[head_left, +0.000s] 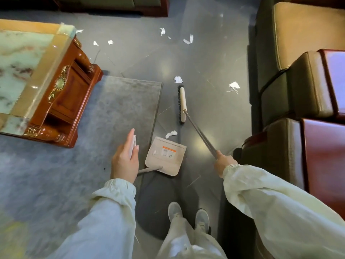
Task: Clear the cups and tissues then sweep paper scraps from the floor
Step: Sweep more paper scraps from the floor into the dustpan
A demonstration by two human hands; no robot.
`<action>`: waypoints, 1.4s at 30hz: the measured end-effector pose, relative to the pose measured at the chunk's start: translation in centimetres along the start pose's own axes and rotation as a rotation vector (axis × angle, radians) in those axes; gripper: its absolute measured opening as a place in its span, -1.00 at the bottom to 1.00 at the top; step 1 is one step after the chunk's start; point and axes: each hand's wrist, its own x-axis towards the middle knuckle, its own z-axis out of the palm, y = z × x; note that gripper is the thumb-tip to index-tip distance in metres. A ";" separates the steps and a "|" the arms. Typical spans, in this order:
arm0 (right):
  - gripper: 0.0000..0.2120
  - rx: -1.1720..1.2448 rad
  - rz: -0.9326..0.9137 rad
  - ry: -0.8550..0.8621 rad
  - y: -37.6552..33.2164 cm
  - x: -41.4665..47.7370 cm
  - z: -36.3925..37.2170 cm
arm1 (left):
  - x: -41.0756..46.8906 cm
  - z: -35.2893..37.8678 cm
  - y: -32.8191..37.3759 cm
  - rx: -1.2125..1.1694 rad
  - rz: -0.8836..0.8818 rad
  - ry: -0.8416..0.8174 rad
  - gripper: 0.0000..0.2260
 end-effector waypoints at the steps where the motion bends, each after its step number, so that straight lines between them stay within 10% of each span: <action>1: -0.51 -0.012 -0.012 -0.017 -0.4 0.4 0.3 | 0.5 0.1 -0.1 -0.006 0.017 0.002 -0.56; 16: -0.47 -0.096 -0.055 -0.145 3.1 -7.4 -4.7 | 4.5 0.6 0.6 0.049 0.057 -0.020 -0.55; 28: -0.59 0.337 0.053 -0.174 -1.3 -3.4 -0.4 | 0.0 -2.2 -2.0 0.085 0.070 -0.002 -0.57; 42: -0.63 0.056 0.054 -0.322 1.5 -6.8 1.0 | 0.6 -2.3 -1.5 0.096 0.057 0.021 -0.57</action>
